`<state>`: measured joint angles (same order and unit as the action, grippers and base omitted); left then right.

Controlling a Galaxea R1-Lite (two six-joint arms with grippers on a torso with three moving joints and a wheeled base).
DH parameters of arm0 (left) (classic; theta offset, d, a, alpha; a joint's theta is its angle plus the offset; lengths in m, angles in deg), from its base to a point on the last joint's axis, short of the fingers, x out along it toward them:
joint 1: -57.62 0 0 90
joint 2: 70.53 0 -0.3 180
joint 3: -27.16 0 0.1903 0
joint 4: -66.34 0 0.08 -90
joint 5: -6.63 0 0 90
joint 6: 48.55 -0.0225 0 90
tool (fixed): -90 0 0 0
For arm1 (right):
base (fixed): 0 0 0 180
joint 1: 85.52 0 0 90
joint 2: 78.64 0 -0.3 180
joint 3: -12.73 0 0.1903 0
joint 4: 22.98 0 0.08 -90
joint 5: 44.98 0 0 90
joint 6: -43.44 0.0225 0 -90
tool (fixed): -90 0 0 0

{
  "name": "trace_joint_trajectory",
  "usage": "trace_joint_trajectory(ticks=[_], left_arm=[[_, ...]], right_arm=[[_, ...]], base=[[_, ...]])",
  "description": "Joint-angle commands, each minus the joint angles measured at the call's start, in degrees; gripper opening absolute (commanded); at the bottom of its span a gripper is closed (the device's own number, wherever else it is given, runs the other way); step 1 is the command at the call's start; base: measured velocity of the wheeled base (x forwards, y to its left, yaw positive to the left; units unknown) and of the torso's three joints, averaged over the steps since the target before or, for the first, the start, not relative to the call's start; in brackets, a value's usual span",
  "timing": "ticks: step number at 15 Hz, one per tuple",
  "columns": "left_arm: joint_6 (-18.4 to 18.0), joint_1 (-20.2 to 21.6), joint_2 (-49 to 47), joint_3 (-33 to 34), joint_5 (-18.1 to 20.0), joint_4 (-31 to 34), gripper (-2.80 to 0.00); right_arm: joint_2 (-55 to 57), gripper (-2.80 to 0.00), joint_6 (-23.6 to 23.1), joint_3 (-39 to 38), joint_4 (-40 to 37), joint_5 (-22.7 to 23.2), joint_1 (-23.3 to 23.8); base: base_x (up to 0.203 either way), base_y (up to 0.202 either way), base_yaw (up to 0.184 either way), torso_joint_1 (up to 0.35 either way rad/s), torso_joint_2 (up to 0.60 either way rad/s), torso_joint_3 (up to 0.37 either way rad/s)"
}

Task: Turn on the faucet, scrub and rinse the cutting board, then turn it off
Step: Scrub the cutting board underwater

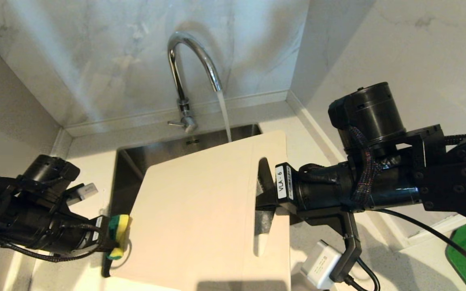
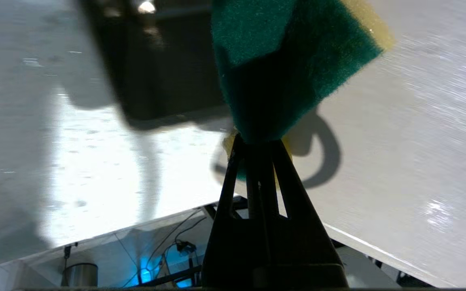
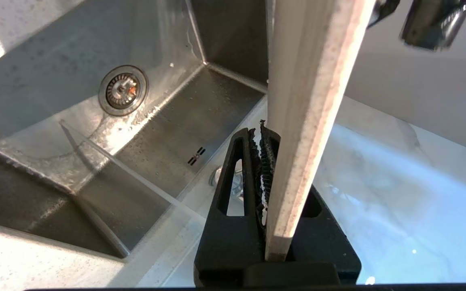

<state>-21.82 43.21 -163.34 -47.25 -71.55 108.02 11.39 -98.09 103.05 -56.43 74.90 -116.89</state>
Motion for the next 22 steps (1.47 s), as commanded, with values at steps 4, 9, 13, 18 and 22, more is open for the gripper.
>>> trace_joint_trajectory(ticks=[4,9,13,18,22], left_arm=[[-4.95,6.20,6.91,2.01,0.23,0.21,-2.80],[-9.95,11.81,10.82,1.86,-2.01,0.33,-2.80],[-13.87,17.44,16.67,1.01,-1.80,0.41,-2.80],[-13.66,18.39,24.55,1.94,-0.85,2.85,-2.80],[-13.97,18.23,33.39,6.47,-1.29,3.77,-2.80]], right_arm=[[-0.12,-2.80,-0.77,-0.25,1.30,0.19,-0.01],[-1.34,-2.80,1.17,-2.00,4.19,0.44,0.16],[-0.91,-2.80,1.26,-1.56,4.27,0.44,0.34],[-0.99,-2.80,1.44,-1.65,4.30,0.44,0.86],[-1.17,-2.80,1.55,-1.74,4.35,0.44,0.87]], base=[[0.000,0.000,0.000,0.000,0.00,0.000],[0.000,0.000,0.000,0.000,0.00,0.000],[0.000,0.000,0.000,0.000,0.00,0.000],[0.000,0.000,0.000,0.000,0.00,0.000],[0.000,0.000,0.000,0.000,0.00,0.000]])
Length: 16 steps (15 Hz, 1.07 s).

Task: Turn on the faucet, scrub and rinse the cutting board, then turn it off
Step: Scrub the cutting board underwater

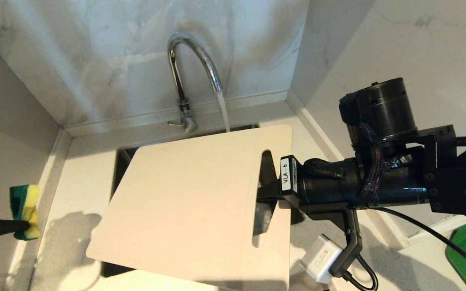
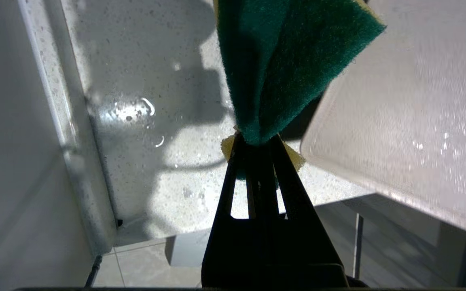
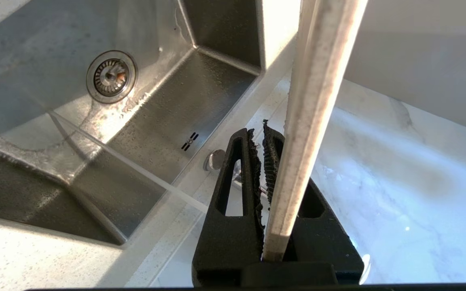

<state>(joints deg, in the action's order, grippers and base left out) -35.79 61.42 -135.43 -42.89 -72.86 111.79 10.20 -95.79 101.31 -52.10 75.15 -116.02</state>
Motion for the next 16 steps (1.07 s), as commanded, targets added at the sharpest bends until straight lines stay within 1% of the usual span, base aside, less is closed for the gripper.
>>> trace_joint_trajectory(ticks=[1,3,7,10,12,13,15,16], left_arm=[[-0.17,-0.01,8.39,4.35,-0.04,-0.05,-2.80],[-0.21,0.03,15.02,9.65,-0.15,-0.13,-2.80],[-0.40,0.04,29.89,19.20,-0.42,-0.17,-2.80],[-1.05,0.03,39.04,25.12,-2.21,-0.64,-2.80],[-4.10,0.02,44.73,31.74,-2.65,-4.60,-2.80],[-5.75,0.00,46.10,35.58,-2.74,-7.47,-2.80],[-7.45,-0.06,48.29,41.89,-2.87,-13.47,-2.80],[-7.78,-0.10,49.20,43.22,-3.13,-17.08,-2.80]], right_arm=[[-0.07,-2.80,-0.69,0.10,0.04,0.20,0.00],[-0.15,-2.80,0.27,0.01,0.04,0.20,0.26],[0.20,-2.80,0.36,-0.20,0.04,0.20,0.27],[0.18,-2.80,0.59,-1.25,0.04,0.20,0.27],[-0.06,-2.80,2.02,-2.99,1.25,0.12,0.31],[0.07,-2.80,2.94,-3.62,3.82,0.11,0.32],[0.16,-2.80,5.75,-6.67,8.52,0.11,0.41],[0.11,-2.80,6.44,-7.80,10.36,0.11,0.61]], base=[[0.000,0.000,0.000,0.000,0.00,0.000],[0.000,0.000,0.000,0.000,0.00,0.000],[0.000,0.000,0.000,0.000,0.00,0.000],[0.000,0.000,0.000,0.000,0.00,0.000],[0.000,0.000,0.000,0.000,0.00,0.000],[0.000,0.000,0.000,0.000,0.00,0.000],[0.000,0.000,0.000,0.000,0.00,0.000],[0.000,0.000,0.000,0.000,0.00,0.000]])
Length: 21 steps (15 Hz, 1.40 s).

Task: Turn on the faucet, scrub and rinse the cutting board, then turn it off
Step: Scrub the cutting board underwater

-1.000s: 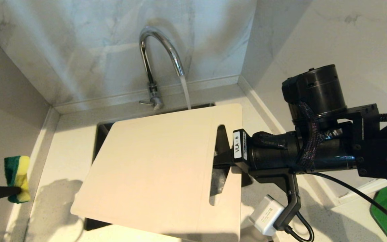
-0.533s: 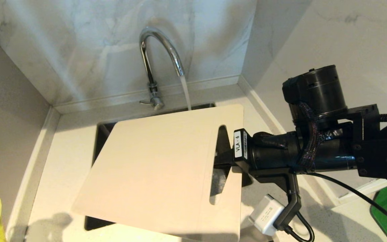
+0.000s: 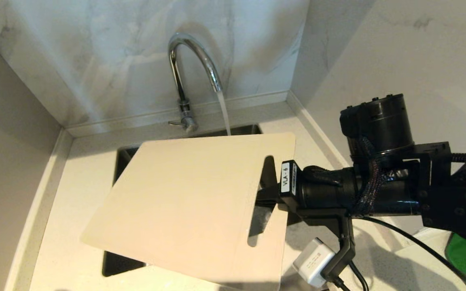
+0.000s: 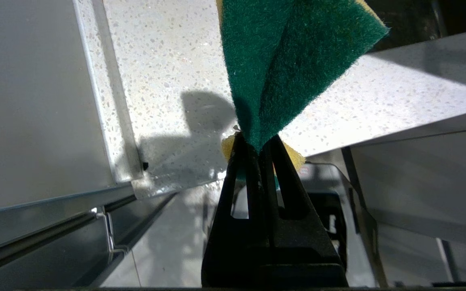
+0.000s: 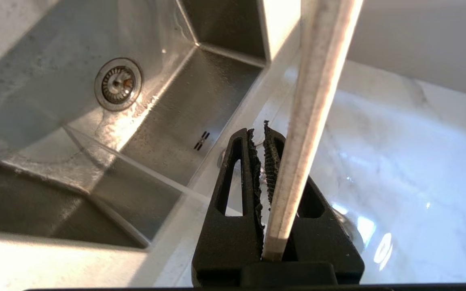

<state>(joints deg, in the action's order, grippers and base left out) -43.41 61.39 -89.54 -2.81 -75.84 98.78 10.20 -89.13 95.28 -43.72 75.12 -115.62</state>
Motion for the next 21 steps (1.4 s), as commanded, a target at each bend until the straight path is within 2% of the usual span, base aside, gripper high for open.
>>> trace_joint_trajectory(ticks=[1,4,6,8,11,13,14,15,16,18,20,21], left_arm=[[-0.84,-0.07,3.43,4.03,-0.77,-6.27,-2.80],[-5.72,-0.16,3.45,6.76,-4.36,-12.22,-2.80],[-5.43,-1.00,4.24,6.77,-3.48,-12.40,-2.80],[-4.77,-5.66,6.19,6.77,-3.08,-11.88,-2.80],[-5.39,-4.70,10.38,6.73,-2.96,-11.66,-2.80],[-6.85,-4.33,16.89,6.66,-2.99,-11.71,-2.80],[-8.23,-4.18,18.93,6.67,-3.72,-11.52,-2.80],[-8.99,-4.09,19.16,6.42,-6.07,-8.18,-2.80],[-8.94,-4.01,19.12,5.00,-7.05,-4.00,-2.80],[-8.62,-3.94,19.10,5.29,-7.40,-5.28,-2.80],[-4.97,-3.94,19.10,5.37,-7.49,-5.44,-2.80],[-4.87,-3.94,19.10,5.37,-7.61,-5.47,-2.80]], right_arm=[[0.02,-2.80,-0.14,-1.88,2.20,0.14,0.39],[-0.11,-2.80,-0.10,-1.97,2.12,0.14,0.48],[-0.15,-2.80,-0.10,-2.37,2.12,0.14,0.48],[-0.24,-2.80,-0.05,-2.89,2.20,0.10,0.48],[-0.15,-2.80,-0.05,-2.85,2.12,0.05,0.48],[-0.06,-2.80,0.03,-2.75,2.12,0.13,0.66],[0.02,-2.80,0.03,-2.67,2.12,0.05,0.74],[-0.06,-2.80,-0.04,-2.80,2.12,0.06,0.74],[-0.15,-2.80,-0.04,-2.93,2.03,0.05,0.83],[-0.32,-2.80,-0.02,-3.02,1.88,0.05,1.02],[-0.73,-2.80,-0.05,-3.72,1.69,0.05,1.82],[-0.76,-2.80,-0.05,-4.71,1.74,0.01,2.19]], base=[[0.000,0.000,0.000,0.000,0.00,0.000],[0.000,0.000,0.000,0.000,0.00,0.000],[0.000,0.000,0.000,0.000,0.00,0.000],[0.000,0.000,0.000,0.000,0.00,0.000],[0.000,0.000,0.000,0.000,0.00,0.000],[0.000,0.000,0.000,0.000,0.00,0.000],[0.000,0.000,0.000,0.000,0.00,0.000],[0.000,0.000,0.000,0.000,0.00,0.000],[0.000,0.000,0.000,0.000,0.00,0.000],[0.000,0.000,0.000,0.000,0.00,0.000],[0.000,0.000,0.000,0.000,0.00,0.000],[0.000,0.000,0.000,0.000,0.00,0.000]])
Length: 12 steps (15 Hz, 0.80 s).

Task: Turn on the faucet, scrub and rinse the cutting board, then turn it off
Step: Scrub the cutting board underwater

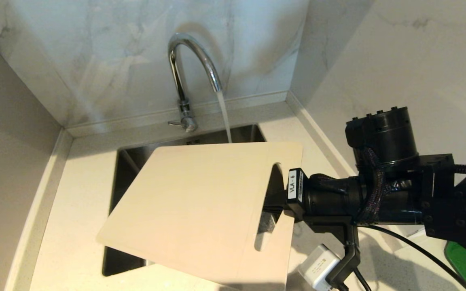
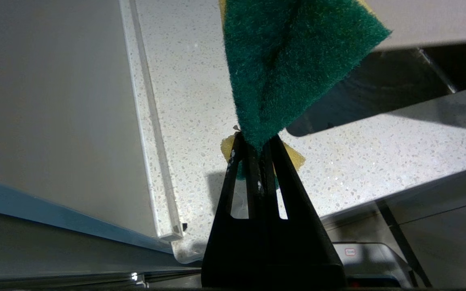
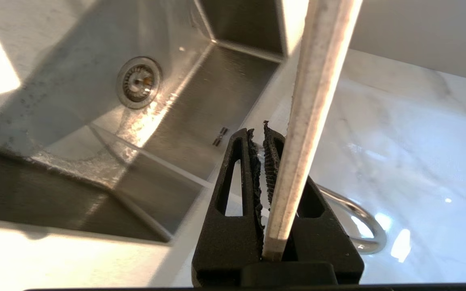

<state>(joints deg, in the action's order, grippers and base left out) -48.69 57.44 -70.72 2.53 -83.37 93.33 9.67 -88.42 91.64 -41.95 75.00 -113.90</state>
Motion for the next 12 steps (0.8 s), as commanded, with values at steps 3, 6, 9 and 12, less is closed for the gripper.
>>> trace_joint_trajectory(ticks=[3,6,9,12], left_arm=[[0.49,0.01,0.28,0.38,-0.09,-1.08,-2.80],[0.49,0.01,0.28,0.82,-0.09,-2.65,-2.80],[0.40,0.01,0.28,0.82,-0.09,-2.65,-2.80],[0.40,0.01,0.28,0.82,-0.09,-2.65,-2.80]], right_arm=[[0.52,-2.80,-0.84,-1.49,-0.01,-0.26,0.55],[1.16,-2.80,-0.85,-0.88,-0.18,-0.45,0.52],[0.92,-2.80,-1.20,0.43,-4.03,-0.98,0.31],[1.06,-2.80,-3.51,5.11,-12.48,-3.32,-1.32]], base=[[0.000,0.000,0.000,0.000,0.00,0.000],[0.000,0.000,0.000,0.000,0.00,0.000],[0.000,0.000,0.000,0.000,0.00,0.000],[0.000,0.000,0.000,0.000,0.00,0.000]])
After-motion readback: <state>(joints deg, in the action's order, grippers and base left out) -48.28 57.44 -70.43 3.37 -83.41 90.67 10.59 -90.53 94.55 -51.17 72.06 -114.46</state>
